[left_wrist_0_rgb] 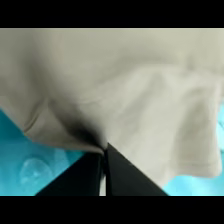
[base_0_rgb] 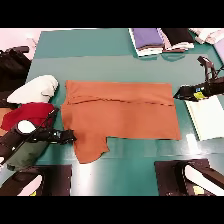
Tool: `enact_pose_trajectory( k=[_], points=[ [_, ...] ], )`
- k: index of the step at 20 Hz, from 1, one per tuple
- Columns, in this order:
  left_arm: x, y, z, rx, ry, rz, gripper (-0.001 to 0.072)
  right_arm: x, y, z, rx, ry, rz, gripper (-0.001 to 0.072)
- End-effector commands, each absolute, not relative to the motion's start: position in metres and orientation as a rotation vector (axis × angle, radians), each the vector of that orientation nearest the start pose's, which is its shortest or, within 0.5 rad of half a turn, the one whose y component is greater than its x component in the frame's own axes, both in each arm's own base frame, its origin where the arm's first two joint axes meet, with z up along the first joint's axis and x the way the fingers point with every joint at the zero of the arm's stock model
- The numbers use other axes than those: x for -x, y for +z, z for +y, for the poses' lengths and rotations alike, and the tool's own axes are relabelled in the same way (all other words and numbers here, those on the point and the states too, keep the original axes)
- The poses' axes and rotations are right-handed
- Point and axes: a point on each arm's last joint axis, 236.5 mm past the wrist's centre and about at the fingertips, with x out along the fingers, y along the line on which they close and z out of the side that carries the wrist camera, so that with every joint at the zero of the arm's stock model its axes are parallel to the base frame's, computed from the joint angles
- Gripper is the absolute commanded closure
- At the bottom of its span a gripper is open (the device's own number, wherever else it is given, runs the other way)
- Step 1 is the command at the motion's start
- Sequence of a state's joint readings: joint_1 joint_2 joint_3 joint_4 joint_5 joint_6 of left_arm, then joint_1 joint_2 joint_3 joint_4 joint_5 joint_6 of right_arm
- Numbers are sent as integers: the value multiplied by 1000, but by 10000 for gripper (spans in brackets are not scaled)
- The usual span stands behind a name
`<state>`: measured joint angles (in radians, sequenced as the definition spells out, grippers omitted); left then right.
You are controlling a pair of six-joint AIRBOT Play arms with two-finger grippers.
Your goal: Fold the shirts.
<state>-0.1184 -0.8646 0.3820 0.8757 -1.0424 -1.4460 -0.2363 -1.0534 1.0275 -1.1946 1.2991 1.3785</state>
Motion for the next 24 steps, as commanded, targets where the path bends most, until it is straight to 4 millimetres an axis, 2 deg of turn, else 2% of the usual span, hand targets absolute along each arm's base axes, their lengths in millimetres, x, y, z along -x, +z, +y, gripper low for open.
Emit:
enact_pose_trajectory(
  k=[1, 3, 4, 5, 6, 8, 9, 10, 11, 14, 16, 17, 18, 19, 21, 24],
  points=[
    [-189, -58, -156, 459, -449, 1477, 681, -287, 30, -15, -296, 99, 1328, 326],
    [-200, -46, -154, 421, -460, 1447, 681, -238, -1, -46, -323, -19, 1447, 324],
    [-205, -40, -155, 419, -464, 1429, 681, -214, -16, -54, -362, -50, 1509, 290],
    [-210, -35, -156, 416, -468, 1411, 681, -193, -33, -56, -446, -75, 1561, 155],
    [-213, -32, -156, 414, -470, 1401, 681, -178, -49, -54, -522, -95, 1600, 150],
    [-214, -31, -156, 407, -476, 1395, 681, -162, -72, -42, -639, -87, 1649, 159],
    [-214, -31, -156, 407, -476, 1395, 681, -161, -80, -36, -680, -78, 1653, 161],
    [-214, -31, -156, 407, -476, 1395, 681, -165, -86, -28, -716, -64, 1644, 193],
    [-214, -31, -156, 407, -476, 1395, 681, -171, -89, -21, -740, -42, 1633, 254],
    [-215, -32, -154, 394, -470, 1394, 681, -187, -91, 0, -735, 33, 1633, 291],
    [-211, -36, -149, 363, -464, 1413, 681, -191, -89, 9, -659, 83, 1661, 432],
    [-204, -39, -145, 335, -462, 1443, 681, -194, -86, 11, -623, 105, 1666, 522],
    [-197, -39, -143, 317, -468, 1472, 682, -196, -81, 11, -568, 120, 1670, 652],
    [-192, -36, -140, 297, -468, 1480, 682, -197, -73, 8, -495, 131, 1669, 699],
    [-185, -22, -130, 270, -440, 1450, 682, -193, -55, -3, -341, 122, 1656, 699],
    [-158, 0, -124, 260, -431, 1443, 682, -179, -23, -15, -213, 91, 1620, 700]
  ],
)
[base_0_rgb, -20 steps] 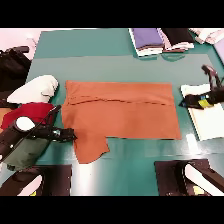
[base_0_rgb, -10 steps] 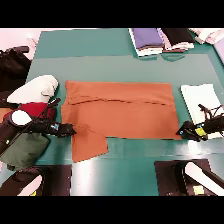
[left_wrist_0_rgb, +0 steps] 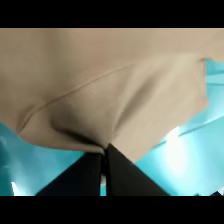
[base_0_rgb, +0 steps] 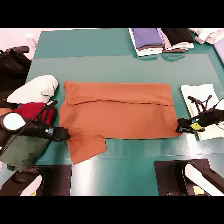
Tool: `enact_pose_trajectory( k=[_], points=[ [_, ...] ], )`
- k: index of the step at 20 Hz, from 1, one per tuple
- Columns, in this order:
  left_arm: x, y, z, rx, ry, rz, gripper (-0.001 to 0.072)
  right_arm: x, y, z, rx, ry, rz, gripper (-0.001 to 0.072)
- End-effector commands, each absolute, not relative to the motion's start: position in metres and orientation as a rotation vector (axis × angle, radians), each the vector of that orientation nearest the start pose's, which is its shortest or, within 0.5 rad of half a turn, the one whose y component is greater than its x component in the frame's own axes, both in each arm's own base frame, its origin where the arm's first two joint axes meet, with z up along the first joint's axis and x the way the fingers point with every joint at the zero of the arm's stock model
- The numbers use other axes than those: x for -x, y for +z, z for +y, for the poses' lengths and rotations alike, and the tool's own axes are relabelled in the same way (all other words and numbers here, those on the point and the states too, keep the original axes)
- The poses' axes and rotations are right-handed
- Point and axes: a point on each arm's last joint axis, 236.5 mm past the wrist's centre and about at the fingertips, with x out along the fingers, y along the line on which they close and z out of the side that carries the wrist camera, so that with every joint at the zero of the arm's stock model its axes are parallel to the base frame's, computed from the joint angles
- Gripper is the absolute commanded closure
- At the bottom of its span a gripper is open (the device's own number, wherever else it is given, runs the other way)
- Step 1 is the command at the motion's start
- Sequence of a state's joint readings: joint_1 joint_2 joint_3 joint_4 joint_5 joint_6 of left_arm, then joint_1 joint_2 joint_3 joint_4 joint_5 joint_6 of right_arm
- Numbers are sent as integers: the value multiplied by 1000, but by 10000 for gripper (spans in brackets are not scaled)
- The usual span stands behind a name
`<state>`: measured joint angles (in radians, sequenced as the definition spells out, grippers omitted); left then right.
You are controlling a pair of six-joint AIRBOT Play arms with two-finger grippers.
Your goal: Fold the shirts.
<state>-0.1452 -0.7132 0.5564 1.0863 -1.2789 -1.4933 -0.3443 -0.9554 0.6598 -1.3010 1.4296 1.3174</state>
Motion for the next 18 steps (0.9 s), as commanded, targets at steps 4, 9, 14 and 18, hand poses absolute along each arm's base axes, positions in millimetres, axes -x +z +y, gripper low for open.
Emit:
enact_pose_trajectory(
  k=[4, 9, 14, 18],
  points=[
    [-164, 34, -125, 250, -450, 1359, 682, -191, 14, -23, -167, 47, 1482, 701],
    [-253, 59, -102, 174, -315, 1107, 681, -253, 32, -29, -166, 70, 1415, 701],
    [-344, 29, -104, 138, -279, 1091, 680, -324, 14, -17, -157, 111, 1461, 701],
    [-405, 6, -110, 136, -263, 1105, 680, -367, -4, -8, -154, 127, 1488, 700]
  ],
)
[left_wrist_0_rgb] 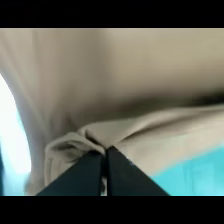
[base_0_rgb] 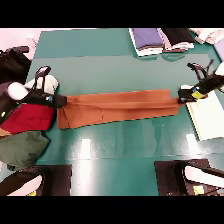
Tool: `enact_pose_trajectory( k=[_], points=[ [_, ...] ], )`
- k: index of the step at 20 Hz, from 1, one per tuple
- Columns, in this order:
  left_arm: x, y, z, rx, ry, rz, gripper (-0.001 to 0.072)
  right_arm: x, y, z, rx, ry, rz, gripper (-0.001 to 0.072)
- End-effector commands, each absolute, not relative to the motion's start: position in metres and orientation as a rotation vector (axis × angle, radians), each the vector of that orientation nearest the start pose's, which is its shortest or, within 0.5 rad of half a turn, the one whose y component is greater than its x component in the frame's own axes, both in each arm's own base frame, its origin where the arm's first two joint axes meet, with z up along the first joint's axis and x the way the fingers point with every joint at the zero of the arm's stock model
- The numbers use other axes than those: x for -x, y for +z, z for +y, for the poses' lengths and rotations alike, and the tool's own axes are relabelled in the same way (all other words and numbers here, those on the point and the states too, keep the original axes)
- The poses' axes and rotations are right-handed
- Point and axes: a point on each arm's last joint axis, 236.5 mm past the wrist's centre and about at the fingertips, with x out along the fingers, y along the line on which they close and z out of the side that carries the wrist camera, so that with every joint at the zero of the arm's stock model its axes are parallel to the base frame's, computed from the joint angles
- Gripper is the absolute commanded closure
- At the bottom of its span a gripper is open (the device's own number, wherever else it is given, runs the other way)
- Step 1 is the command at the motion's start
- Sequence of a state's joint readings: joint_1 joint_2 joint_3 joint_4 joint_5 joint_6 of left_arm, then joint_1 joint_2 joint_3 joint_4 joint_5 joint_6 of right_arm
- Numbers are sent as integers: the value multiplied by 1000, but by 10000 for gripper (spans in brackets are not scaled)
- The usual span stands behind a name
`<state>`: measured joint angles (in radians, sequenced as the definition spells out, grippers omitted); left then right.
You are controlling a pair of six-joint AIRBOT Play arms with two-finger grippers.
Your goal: Fold the shirts.
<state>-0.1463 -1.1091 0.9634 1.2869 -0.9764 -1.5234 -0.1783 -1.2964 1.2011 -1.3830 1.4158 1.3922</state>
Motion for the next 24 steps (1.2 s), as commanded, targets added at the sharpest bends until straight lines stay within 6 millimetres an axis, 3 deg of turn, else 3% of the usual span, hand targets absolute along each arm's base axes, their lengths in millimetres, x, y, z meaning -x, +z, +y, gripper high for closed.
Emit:
enact_pose_trajectory(
  k=[1, 4, 5, 6, 7, 8, 10, 12, 14, 17, 21, 22, 23, 24],
  points=[
    [-414, 1, -112, 138, -262, 1116, 680, -374, -7, -9, -155, 129, 1497, 699],
    [-426, -3, -114, 139, -262, 1125, 675, -395, -9, 2, -234, 178, 1474, 685],
    [-427, 0, -114, 139, -263, 1122, 444, -405, -6, 4, -277, 201, 1441, 496],
    [-427, 4, -115, 137, -268, 1123, 167, -412, -2, 5, -317, 221, 1406, 342],
    [-427, 9, -115, 134, -273, 1128, 160, -418, 4, 3, -351, 244, 1371, 296],
    [-425, 14, -116, 132, -280, 1138, 167, -419, 8, -1, -373, 261, 1352, 294],
    [-421, 18, -119, 138, -293, 1157, 167, -409, 8, -22, -390, 239, 1371, 189],
    [-417, 18, -125, 162, -308, 1172, 186, -394, 0, -44, -452, 211, 1404, 177],
    [-417, 22, -134, 209, -330, 1166, 659, -372, -22, -57, -510, 192, 1454, 178],
    [-422, 34, -154, 299, -386, 1128, 680, -354, -56, -46, -625, 230, 1484, 178],
    [-425, 42, -167, 366, -412, 1107, 680, -369, -79, -6, -752, 318, 1425, 183],
    [-423, 41, -172, 358, -422, 1109, 680, -374, -83, 2, -754, 325, 1419, 216],
    [-421, 41, -180, 349, -438, 1108, 680, -378, -86, 12, -734, 344, 1417, 308],
    [-420, 41, -191, 336, -456, 1103, 681, -382, -87, 21, -699, 362, 1409, 459]
  ],
)
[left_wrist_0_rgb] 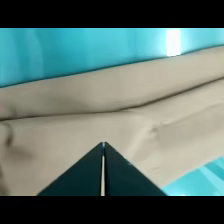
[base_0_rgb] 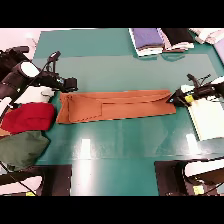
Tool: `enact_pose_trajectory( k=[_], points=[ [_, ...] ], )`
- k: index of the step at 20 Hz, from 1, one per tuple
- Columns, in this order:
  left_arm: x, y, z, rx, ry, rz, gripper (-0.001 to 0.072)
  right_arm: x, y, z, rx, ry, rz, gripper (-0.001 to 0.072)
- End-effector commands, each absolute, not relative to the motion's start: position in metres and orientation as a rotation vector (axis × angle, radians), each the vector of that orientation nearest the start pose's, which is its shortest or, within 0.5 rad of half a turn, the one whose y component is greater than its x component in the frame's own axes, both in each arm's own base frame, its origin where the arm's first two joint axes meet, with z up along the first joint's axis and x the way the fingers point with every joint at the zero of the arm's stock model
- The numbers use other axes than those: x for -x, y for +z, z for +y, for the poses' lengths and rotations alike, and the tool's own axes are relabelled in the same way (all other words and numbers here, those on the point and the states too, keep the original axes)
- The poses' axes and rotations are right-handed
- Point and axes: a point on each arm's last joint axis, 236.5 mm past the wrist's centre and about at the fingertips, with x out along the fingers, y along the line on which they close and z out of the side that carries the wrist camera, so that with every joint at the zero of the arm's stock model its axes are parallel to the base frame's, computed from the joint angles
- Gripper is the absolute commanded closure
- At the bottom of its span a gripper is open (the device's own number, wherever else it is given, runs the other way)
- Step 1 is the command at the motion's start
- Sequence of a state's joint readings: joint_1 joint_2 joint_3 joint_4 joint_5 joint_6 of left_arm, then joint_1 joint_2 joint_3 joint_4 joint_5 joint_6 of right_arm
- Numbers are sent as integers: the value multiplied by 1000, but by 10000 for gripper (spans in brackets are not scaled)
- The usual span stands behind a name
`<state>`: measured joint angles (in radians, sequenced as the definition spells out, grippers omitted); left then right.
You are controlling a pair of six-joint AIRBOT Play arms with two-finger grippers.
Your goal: Fold the shirts.
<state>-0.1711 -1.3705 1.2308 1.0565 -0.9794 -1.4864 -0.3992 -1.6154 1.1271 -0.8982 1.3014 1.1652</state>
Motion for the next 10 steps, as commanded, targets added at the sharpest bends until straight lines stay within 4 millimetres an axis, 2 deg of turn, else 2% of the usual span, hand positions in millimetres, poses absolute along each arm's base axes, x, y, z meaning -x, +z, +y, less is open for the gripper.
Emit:
enact_pose_trajectory(
  k=[1, 2, 4, 7, 10],
  points=[
    [-419, 39, -205, 323, -477, 1094, 681, -387, -85, 25, -667, 371, 1390, 622],
    [-417, 36, -219, 309, -498, 1088, 681, -393, -79, 29, -642, 370, 1361, 693],
    [-414, 26, -251, 283, -541, 1079, 681, -404, -51, 31, -593, 391, 1299, 699],
    [-408, 5, -304, 241, -608, 1082, 682, -422, 28, 44, -479, 478, 1171, 700],
    [-405, -21, -354, 190, -679, 1130, 682, -429, 108, 78, -400, 537, 1050, 700]
  ],
)
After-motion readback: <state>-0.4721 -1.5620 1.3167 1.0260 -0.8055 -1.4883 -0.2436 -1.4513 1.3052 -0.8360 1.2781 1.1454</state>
